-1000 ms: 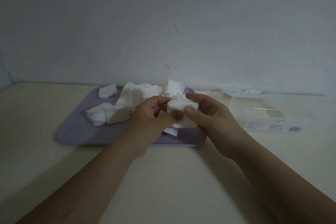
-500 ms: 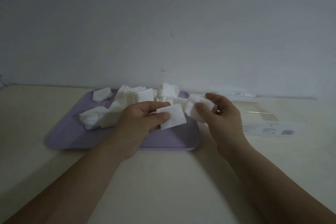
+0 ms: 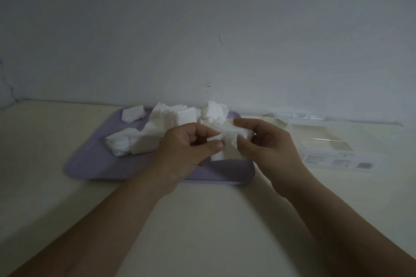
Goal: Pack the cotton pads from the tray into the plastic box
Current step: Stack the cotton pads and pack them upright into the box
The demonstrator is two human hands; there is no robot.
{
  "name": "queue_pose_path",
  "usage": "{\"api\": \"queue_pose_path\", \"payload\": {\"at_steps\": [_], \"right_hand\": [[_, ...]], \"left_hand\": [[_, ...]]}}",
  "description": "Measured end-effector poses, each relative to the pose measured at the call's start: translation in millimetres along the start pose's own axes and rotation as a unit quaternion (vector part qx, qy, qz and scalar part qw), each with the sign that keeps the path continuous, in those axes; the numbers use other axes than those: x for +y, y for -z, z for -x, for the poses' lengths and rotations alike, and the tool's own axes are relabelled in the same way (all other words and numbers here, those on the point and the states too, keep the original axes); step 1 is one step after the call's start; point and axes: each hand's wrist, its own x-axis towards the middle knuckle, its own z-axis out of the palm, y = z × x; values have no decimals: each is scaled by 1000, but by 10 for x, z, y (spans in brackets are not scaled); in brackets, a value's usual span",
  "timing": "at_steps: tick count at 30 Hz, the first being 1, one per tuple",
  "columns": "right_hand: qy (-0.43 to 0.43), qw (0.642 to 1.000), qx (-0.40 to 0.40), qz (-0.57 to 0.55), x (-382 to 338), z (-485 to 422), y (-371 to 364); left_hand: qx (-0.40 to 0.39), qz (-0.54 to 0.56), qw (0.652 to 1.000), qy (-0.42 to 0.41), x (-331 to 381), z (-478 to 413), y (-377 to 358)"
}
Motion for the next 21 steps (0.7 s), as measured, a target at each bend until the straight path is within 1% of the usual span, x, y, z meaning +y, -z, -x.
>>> {"api": "queue_pose_path", "payload": {"at_steps": [3,6,7,9,10,12,14,16,18,19,21], "right_hand": [[-7,1000,-13,-1,-19,1,10],[-38,996,-63,-40,-43,11,22],[-42,996,-77,-26,-35,16,15],[-26,997,-79,5,10,12,20],[-18,997,-79,14,27,2,33],[-13,994,-105,22,40,-10,81],[-8,991,-133,33,39,-4,124],[15,986,-127,108,47,6,132],[41,968,-112,222,37,32,95],[44,959,-111,255,22,46,76],[27,953,-124,274,1,56,62]], "left_hand": [[12,-16,1000,-10,-6,13,-19],[42,-42,998,-33,2,25,-53],[50,-55,997,-37,8,31,-56],[51,-86,994,-39,1,23,-40],[35,-98,994,-35,-16,17,-19],[-28,-112,993,-18,-41,13,27],[-87,-142,986,-27,-41,35,32],[-99,-186,976,-47,-39,48,15],[-92,-212,972,-48,-51,59,-1],[-97,-212,971,-41,-39,72,-2],[-112,-190,975,-21,-8,77,-2]]}}
